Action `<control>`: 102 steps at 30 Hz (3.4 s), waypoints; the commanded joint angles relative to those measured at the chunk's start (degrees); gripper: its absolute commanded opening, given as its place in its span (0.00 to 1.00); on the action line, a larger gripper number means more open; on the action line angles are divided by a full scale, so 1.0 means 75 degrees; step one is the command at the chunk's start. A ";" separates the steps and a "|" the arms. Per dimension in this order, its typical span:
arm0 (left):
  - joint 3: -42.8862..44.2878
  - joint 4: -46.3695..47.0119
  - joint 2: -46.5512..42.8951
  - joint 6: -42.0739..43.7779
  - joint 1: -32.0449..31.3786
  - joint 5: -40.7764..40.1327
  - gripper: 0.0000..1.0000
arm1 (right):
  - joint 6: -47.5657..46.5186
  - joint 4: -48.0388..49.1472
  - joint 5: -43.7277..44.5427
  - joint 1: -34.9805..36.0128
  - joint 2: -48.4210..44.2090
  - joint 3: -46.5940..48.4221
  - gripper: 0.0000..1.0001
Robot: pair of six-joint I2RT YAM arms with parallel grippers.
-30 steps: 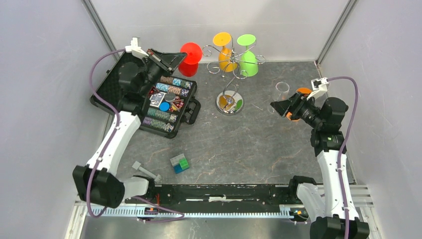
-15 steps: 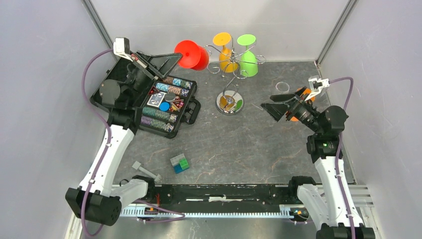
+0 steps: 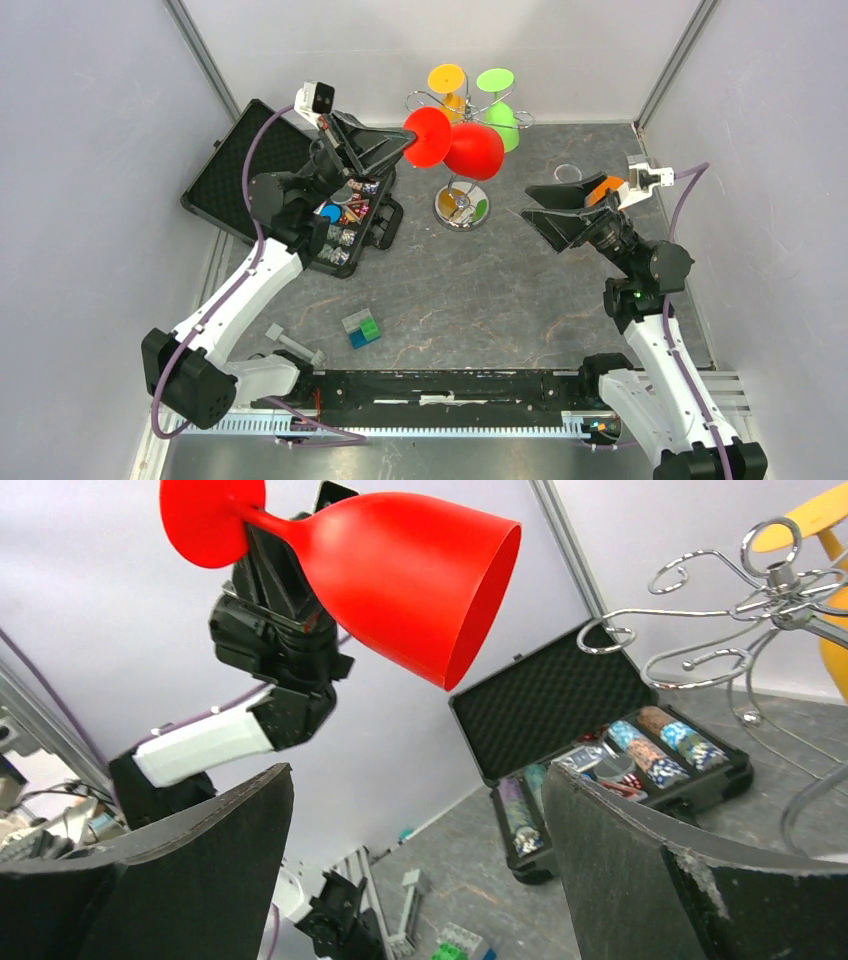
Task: Take the wine glass off the wine glass rack
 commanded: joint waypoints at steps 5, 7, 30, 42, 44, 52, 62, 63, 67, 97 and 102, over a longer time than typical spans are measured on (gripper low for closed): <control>0.0195 0.1441 0.0405 -0.1838 -0.0432 -0.0456 0.02 | 0.0669 0.1756 0.0635 0.0349 0.0294 0.0070 0.98; 0.0192 0.1485 0.0425 -0.1956 -0.0570 -0.0567 0.02 | 0.0702 0.2039 0.0634 0.0467 0.0588 0.0228 0.98; 0.0051 0.1582 0.0238 -0.2012 -0.1075 -0.0727 0.02 | 0.2074 0.6413 0.1003 0.1971 0.1761 0.1064 0.32; -0.0072 0.1239 -0.0129 -0.0617 -0.1083 -0.0773 0.79 | 0.1455 0.5278 0.0928 0.2013 0.1517 0.1369 0.00; -0.0223 0.0962 -0.0349 -0.0124 -0.1077 -0.0878 0.88 | 0.1029 0.4615 0.0825 0.2014 0.1352 0.1529 0.00; -0.0521 -0.1148 -0.1480 0.3149 -0.0782 -0.0623 1.00 | -0.2206 -0.1040 0.0642 0.2013 0.0302 0.2567 0.00; 0.0957 -0.5089 -0.2326 0.8439 -0.0759 0.1728 1.00 | -0.5108 -0.5481 -0.1049 0.2013 -0.0026 0.3847 0.00; 0.0963 -0.5345 -0.2389 0.8740 -0.0760 0.1748 1.00 | -0.4988 -0.5326 -0.1347 0.2013 -0.0100 0.3654 0.00; 0.1071 -0.6446 -0.2637 0.9648 -0.0759 0.1696 1.00 | -0.5741 -0.6403 -0.1427 0.2013 -0.0252 0.3443 0.00; 0.0935 -0.7761 -0.2650 1.0597 -0.0760 0.1009 1.00 | -0.8674 -1.3042 0.6255 0.2058 0.2292 0.3970 0.00; 0.0925 -0.7772 -0.2610 1.0564 -0.0759 0.0973 1.00 | -0.8540 -1.2908 0.6554 0.2083 0.2607 0.3712 0.00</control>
